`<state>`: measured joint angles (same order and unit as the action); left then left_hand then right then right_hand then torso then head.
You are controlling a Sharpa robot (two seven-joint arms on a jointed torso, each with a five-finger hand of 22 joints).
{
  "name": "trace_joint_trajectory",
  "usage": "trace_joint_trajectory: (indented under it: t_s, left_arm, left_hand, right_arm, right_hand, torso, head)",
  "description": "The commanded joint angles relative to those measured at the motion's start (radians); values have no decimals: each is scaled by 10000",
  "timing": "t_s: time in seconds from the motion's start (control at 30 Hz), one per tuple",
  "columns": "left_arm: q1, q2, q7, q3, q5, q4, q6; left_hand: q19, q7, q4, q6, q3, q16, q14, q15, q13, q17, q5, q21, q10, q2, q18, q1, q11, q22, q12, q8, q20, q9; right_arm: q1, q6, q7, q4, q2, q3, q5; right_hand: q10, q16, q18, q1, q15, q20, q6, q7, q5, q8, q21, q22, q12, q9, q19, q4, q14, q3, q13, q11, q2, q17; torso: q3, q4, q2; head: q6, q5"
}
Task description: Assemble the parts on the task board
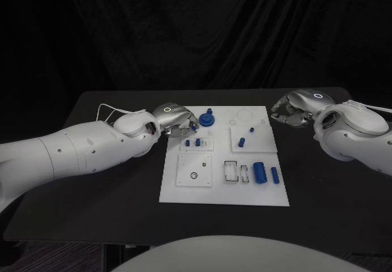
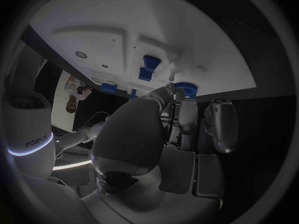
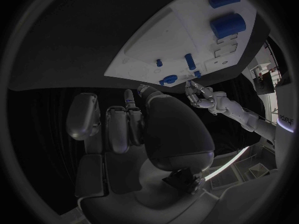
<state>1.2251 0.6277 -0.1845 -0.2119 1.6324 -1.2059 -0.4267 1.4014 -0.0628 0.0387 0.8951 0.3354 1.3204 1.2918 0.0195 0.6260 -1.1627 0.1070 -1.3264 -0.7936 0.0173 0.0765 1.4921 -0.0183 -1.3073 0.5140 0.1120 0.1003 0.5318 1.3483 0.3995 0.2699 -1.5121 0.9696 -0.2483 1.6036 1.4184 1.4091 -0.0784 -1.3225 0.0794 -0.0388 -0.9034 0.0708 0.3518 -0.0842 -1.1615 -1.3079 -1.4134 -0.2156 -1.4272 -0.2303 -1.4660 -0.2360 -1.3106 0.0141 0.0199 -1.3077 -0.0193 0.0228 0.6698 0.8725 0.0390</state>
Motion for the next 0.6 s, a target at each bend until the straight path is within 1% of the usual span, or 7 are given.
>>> trace_joint_trajectory:
  t_s: [0.03, 0.1, 0.23, 0.4, 0.53, 0.6]
  left_arm:
    - [-17, -65, -43, 7, -5, 28, 35]
    - [-19, -92, -43, 7, -5, 61, 54]
    - [-30, -153, -15, 7, -5, 131, 133]
    - [-49, -238, 28, 7, -5, 210, 211]
    - [-79, -301, 66, 7, -5, 280, 290]
    - [-105, -334, 89, 7, -5, 317, 321]
  left_hand:
    - [-84, -68, 63, 13, -16, -45, -71, -2, -9, -1, -1, 30, -61, 1, -155, -130, -34, -1823, -37, -28, 6, 5]
    - [-91, -67, 61, 15, -16, -53, -78, -3, -9, 11, -1, 40, -75, 2, -152, -128, -32, -1820, -34, -28, 6, 4]
    - [-89, -67, 61, 15, -17, -53, -78, -3, -10, 11, -1, 38, -78, 2, -153, -128, -32, -1821, -34, -29, 6, 4]
    - [-66, -63, 64, 10, -25, -48, -70, -5, -14, 3, -5, 6, -95, -6, -161, -134, -39, -1832, -36, -36, 7, 0]
    - [-74, -58, 62, 0, -27, -55, -75, -6, -18, 13, -6, 18, -112, -10, -158, -133, -39, -1828, -37, -44, 7, -4]
    - [-63, -57, 62, -1, -31, -63, -82, -7, -21, 26, -10, 3, -125, -14, -162, -136, -40, -1833, -39, -48, 7, -7]
  right_arm:
    - [-25, 45, 84, 1, 12, 7, 33]
    - [-25, 43, 83, 1, 12, 7, 33]
    - [-26, 37, 81, -4, 10, 7, 33]
    - [-26, 34, 77, -12, 20, 7, 33]
    - [-27, 27, 80, -18, 25, 7, 33]
    - [-27, 25, 80, -21, 29, 7, 33]
  right_hand:
    - [-57, -53, -26, 13, -62, -2, -53, -1, 61, 44, 33, -1557, 32, 14, 71, 7, -542, -49, -1268, 20, 95, -1350]
    - [-57, -53, -26, 13, -62, -2, -53, -1, 61, 44, 33, -1557, 32, 14, 71, 7, -542, -49, -1268, 20, 95, -1350]
    - [-57, -53, -26, 13, -62, -2, -53, -1, 61, 44, 33, -1557, 32, 14, 71, 7, -542, -49, -1268, 20, 95, -1350]
    - [-57, -53, -26, 13, -62, -2, -53, -1, 61, 44, 33, -1557, 32, 14, 71, 7, -542, -49, -1268, 20, 95, -1350]
    - [-57, -53, -26, 13, -62, -2, -53, -1, 61, 44, 33, -1557, 32, 14, 71, 7, -542, -49, -1268, 20, 95, -1350]
    - [-57, -53, -26, 13, -62, -2, -53, -1, 61, 44, 33, -1557, 32, 14, 71, 7, -542, -49, -1268, 20, 95, -1350]
  torso:
    - [3, 22, -2]
    - [5, 25, -1]
    - [-2, -2, -1]
    - [11, 6, 4]
    - [-1, -4, 2]
    - [0, -2, 2]
  head:
    - [1, -8]
    - [1, -5]
    - [1, 19]
    - [1, 4]
    - [1, 18]
    - [1, 9]
